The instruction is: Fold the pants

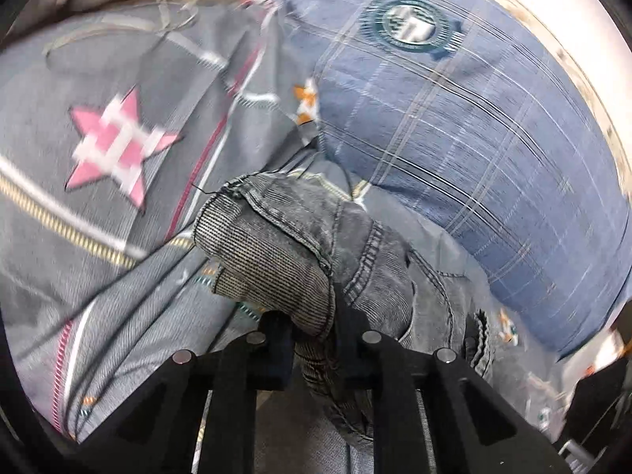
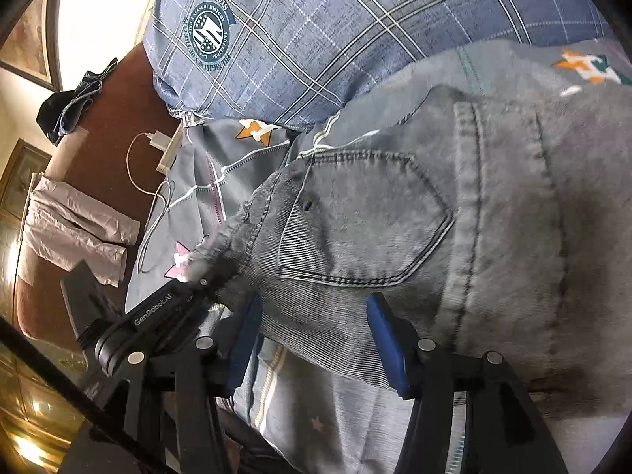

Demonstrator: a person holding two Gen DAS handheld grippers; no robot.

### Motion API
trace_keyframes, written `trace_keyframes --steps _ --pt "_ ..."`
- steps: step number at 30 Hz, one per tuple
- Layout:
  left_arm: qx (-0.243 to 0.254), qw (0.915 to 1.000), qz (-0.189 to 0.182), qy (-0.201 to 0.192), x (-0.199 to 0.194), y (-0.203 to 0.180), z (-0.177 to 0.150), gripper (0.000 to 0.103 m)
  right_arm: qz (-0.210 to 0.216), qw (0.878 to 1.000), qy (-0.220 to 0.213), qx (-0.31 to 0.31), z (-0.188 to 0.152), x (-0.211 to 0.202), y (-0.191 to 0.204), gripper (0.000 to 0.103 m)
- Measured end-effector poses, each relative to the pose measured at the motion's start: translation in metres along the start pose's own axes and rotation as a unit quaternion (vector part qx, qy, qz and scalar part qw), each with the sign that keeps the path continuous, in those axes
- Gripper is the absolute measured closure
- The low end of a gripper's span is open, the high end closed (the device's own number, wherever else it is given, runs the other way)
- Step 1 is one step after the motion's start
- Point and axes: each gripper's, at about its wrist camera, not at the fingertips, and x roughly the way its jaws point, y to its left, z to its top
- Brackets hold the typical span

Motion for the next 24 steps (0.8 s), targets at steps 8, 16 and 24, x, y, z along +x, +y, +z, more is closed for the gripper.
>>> trace_keyframes --steps 8,16,24 --pt "-0.099 0.9897 0.001 0.103 0.038 0.031 0.014 0.083 -0.023 1.000 0.000 -0.012 0.003 -0.020 -0.007 0.038" --pt "-0.032 0.9989 0.023 0.027 0.011 -0.002 0.030 0.089 0.008 1.000 -0.015 -0.002 0.001 -0.046 -0.019 0.038" --pt "0.123 0.9900 -0.007 -0.069 -0.047 -0.104 0.025 0.090 0.042 0.997 -0.069 0.004 0.023 -0.111 -0.062 0.032"
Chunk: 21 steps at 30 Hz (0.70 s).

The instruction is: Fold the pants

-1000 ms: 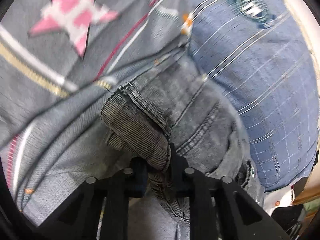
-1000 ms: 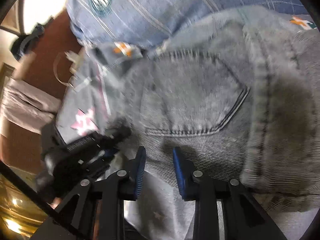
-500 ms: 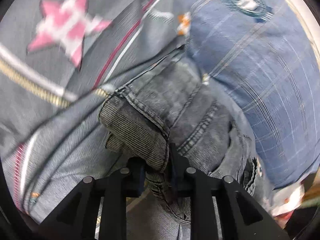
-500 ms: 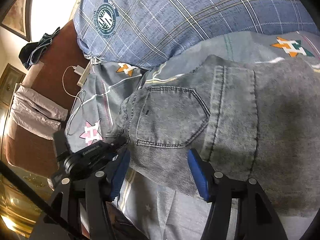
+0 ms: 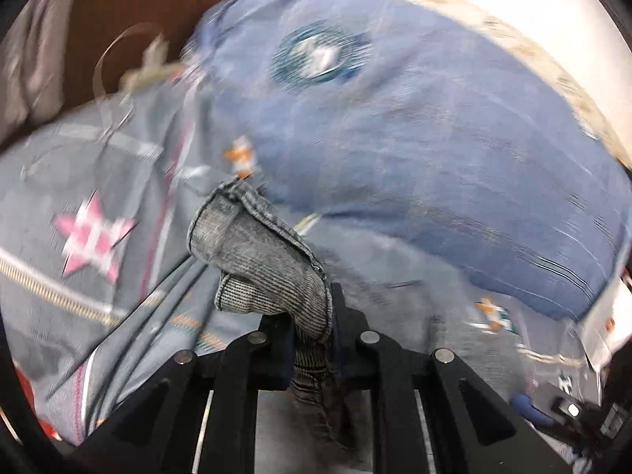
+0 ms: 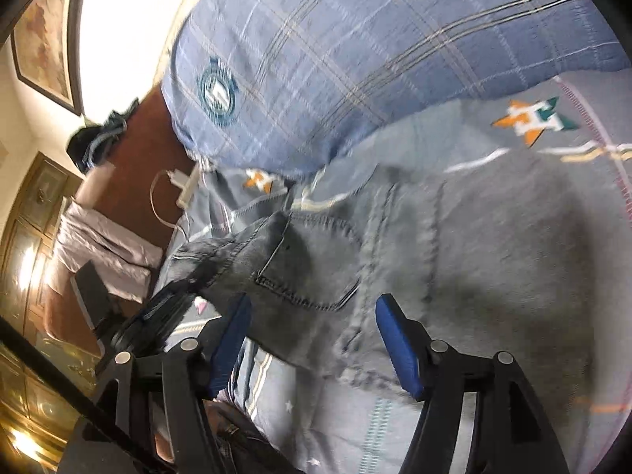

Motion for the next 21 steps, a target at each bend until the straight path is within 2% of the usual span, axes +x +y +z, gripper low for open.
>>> trace_keyframes --steps 4,6,8,9,12,15,18,21 --pt "0.077 0.9965 -0.023 -0.024 -0.022 -0.058 -0.011 0.090 0.011 0.999 -0.031 0.040 0.018 -0.031 -0.035 0.031" --pt "0.115 0.9923 -0.032 -0.034 -0.029 -0.084 -0.019 0.090 0.033 0.996 -0.053 0.062 0.032 -0.052 -0.052 0.031" --pt "0.155 0.9864 -0.046 -0.032 -0.029 -0.111 -0.032 0.090 0.034 0.994 -0.073 0.076 0.041 -0.070 -0.067 0.028" --pt "0.172 0.9833 -0.054 -0.024 -0.026 -0.123 -0.038 0.090 0.034 0.993 -0.079 0.085 0.044 -0.076 -0.074 0.025" --pt "0.223 0.9719 -0.076 0.007 -0.007 -0.157 -0.062 0.090 0.045 0.986 -0.089 0.135 0.046 -0.086 -0.101 0.024" --pt "0.263 0.9585 -0.099 0.048 0.009 -0.185 -0.091 0.090 0.058 0.984 -0.073 0.150 0.046 -0.080 -0.109 0.023" --pt "0.284 0.9474 -0.109 0.100 0.031 -0.197 -0.121 0.090 0.071 0.983 -0.046 0.162 0.045 -0.066 -0.113 0.023" --pt "0.294 0.9434 -0.113 0.104 0.036 -0.196 -0.137 0.090 0.074 0.983 -0.026 0.167 0.041 -0.056 -0.114 0.022"
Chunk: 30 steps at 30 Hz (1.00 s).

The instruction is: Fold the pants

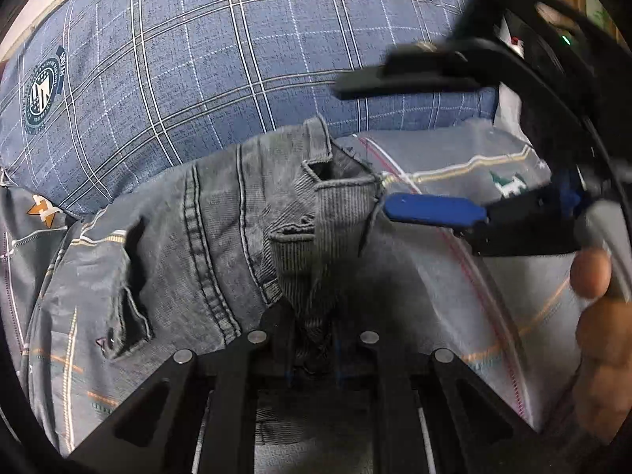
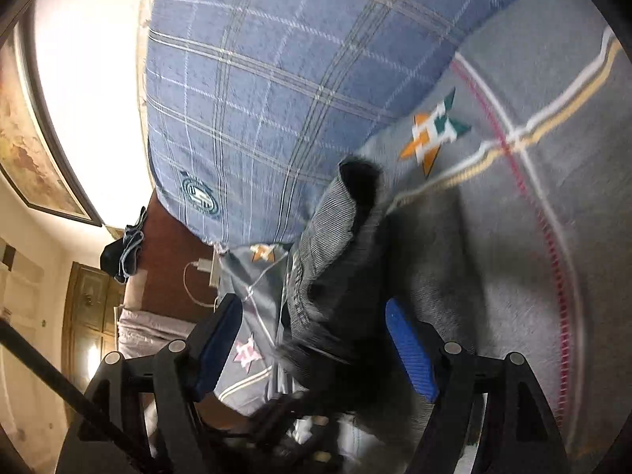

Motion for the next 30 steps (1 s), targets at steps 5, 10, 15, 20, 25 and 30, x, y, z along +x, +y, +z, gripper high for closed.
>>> trace_keyframes --steps 5,10,15,20,25,30 --pt "0.016 0.9997 -0.015 -0.009 -0.010 -0.004 -0.003 0.088 -0.011 1.000 0.022 -0.017 -0.003 0.019 0.002 0.022" --pt "0.059 0.9980 0.004 -0.024 -0.018 -0.016 -0.004 0.090 -0.105 0.992 0.041 -0.064 -0.006 0.042 0.006 0.076" --pt "0.066 0.9965 -0.026 -0.045 -0.041 -0.013 -0.007 0.090 -0.094 0.990 0.034 -0.096 -0.017 0.021 0.030 0.083" --pt "0.082 0.9944 -0.065 0.015 -0.035 -0.011 -0.008 0.088 -0.151 0.985 0.076 -0.025 -0.013 0.033 -0.010 0.083" --pt "0.018 0.9905 -0.135 -0.021 -0.075 0.033 -0.011 0.047 -0.178 0.978 0.070 -0.079 -0.018 0.020 0.012 0.083" --pt "-0.061 0.9950 -0.076 -0.023 -0.060 0.087 -0.012 0.042 -0.235 0.964 0.096 -0.076 -0.029 0.032 -0.006 0.083"
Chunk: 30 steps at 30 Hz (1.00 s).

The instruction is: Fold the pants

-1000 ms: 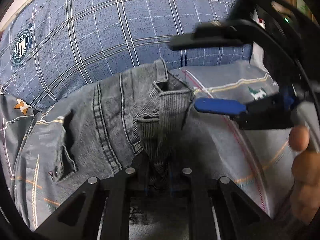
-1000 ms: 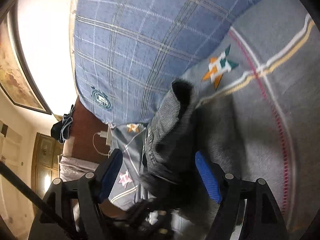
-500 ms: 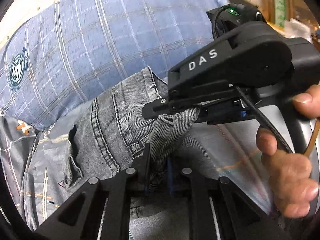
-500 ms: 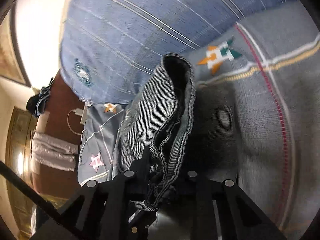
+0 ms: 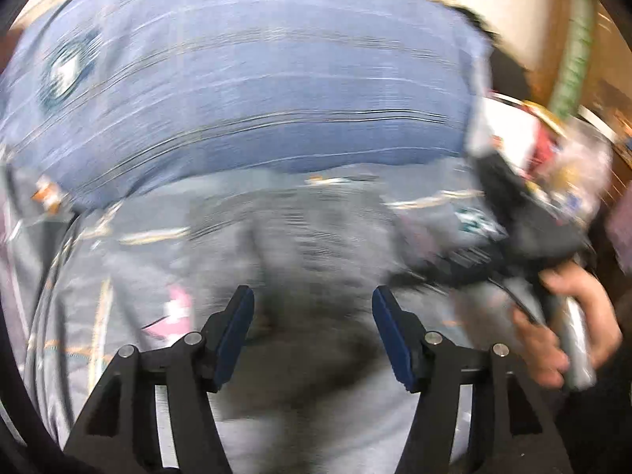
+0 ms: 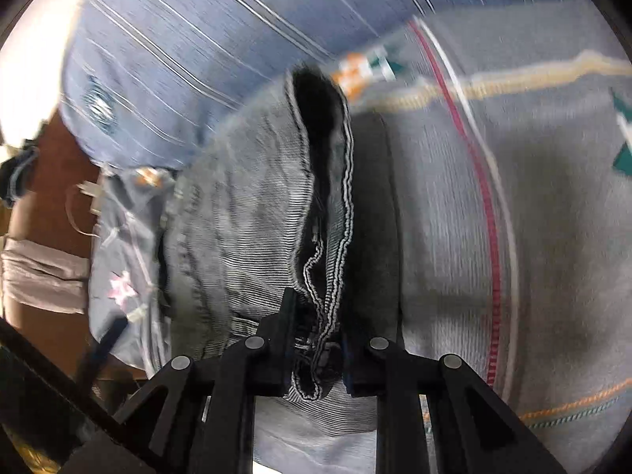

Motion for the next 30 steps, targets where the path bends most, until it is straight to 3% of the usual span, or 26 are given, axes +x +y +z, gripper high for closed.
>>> trace_keyframes --steps 3,5,7,8,10,11,12,16,19,23,28,30 --pt "-0.072 0.9972 0.013 0.015 0.024 0.041 -0.006 0.042 -0.009 0.999 -0.019 -0.026 -0.015 -0.013 0.006 0.083" --pt "-0.113 0.9932 -0.006 0.028 0.042 0.061 -0.016 0.037 -0.030 0.999 -0.006 -0.031 -0.017 0.002 0.000 0.083" --pt "-0.154 0.9864 -0.026 0.052 0.055 0.071 -0.018 0.036 -0.004 1.000 -0.011 -0.014 -0.012 0.001 -0.006 0.082" --pt "-0.166 0.9840 -0.036 0.055 0.056 0.076 -0.015 0.036 -0.007 0.999 -0.020 -0.025 -0.011 -0.004 -0.003 0.076" --pt "-0.163 0.9842 -0.046 0.053 0.052 0.077 -0.010 0.036 -0.011 0.998 -0.049 -0.045 -0.011 -0.018 0.004 0.051" --pt "-0.166 0.9839 -0.045 0.048 0.048 0.079 -0.008 0.034 -0.004 0.997 -0.061 -0.048 -0.012 -0.024 0.005 0.030" --pt "-0.169 0.9835 -0.043 0.047 0.045 0.083 -0.009 0.033 0.001 0.996 -0.079 -0.050 -0.012 -0.030 0.006 0.019" --pt "-0.186 0.9791 -0.056 0.061 0.047 0.092 -0.015 0.032 0.008 0.994 -0.112 -0.015 -0.010 -0.040 -0.005 0.018" --pt "-0.217 0.9702 -0.086 0.066 0.048 0.100 -0.017 0.032 0.027 0.995 -0.096 0.025 -0.004 -0.034 -0.024 0.018" --pt "-0.237 0.9653 -0.098 0.051 0.041 0.111 -0.017 0.032 0.070 0.994 -0.069 0.056 -0.003 -0.017 -0.034 0.021" --pt "-0.244 0.9600 -0.098 0.096 0.063 0.113 -0.031 0.033 0.026 0.996 -0.076 0.027 -0.008 -0.014 -0.025 0.027" --pt "-0.243 0.9612 -0.096 0.087 0.061 0.108 -0.034 0.045 0.009 0.997 -0.075 0.014 -0.008 -0.006 -0.015 0.028"
